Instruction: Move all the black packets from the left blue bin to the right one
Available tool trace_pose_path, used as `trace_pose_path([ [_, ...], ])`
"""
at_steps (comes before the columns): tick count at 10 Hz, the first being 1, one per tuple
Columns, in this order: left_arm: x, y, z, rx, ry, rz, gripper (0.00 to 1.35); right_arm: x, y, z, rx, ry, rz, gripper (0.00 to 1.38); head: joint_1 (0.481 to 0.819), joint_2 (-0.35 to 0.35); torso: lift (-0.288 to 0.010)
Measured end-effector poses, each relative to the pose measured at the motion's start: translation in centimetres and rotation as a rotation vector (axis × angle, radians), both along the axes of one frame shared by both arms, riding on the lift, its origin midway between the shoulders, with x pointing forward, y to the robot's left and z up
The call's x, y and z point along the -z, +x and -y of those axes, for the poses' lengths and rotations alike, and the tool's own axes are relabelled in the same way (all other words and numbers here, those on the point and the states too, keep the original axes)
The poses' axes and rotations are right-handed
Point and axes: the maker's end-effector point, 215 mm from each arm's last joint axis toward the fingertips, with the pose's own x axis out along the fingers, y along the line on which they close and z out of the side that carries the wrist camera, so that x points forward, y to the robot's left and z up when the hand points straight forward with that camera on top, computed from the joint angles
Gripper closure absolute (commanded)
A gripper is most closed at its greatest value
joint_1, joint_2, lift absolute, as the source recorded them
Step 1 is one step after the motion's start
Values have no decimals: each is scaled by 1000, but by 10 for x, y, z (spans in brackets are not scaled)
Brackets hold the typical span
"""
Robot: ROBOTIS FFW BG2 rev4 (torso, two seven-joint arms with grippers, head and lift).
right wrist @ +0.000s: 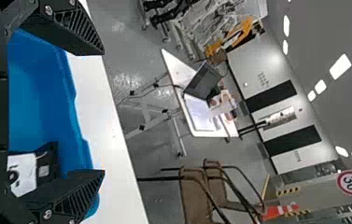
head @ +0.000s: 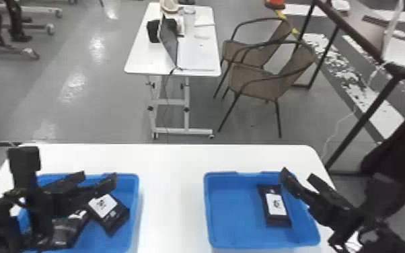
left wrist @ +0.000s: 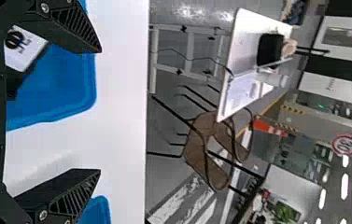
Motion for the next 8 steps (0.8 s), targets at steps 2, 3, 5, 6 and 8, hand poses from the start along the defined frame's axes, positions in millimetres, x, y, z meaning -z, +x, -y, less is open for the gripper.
trace_pose_path([
  [2,26,-15,-24,-68,-16,-142,133,-20,11,-11,-29,13,40,107,695,-29,0],
  [3,33,-20,-33,-89,-11,-199,131,-23,12,-17,-41,26,43,107,695,-18,0],
  [5,40,-23,-51,-127,29,-278,131,-18,13,-30,-58,58,36,108,695,20,0],
  [6,47,-27,-57,-150,30,-320,131,-15,13,-34,-63,73,31,108,695,36,0],
  [8,75,-30,-54,-158,6,-394,137,-11,12,-37,-67,92,24,108,695,40,0],
])
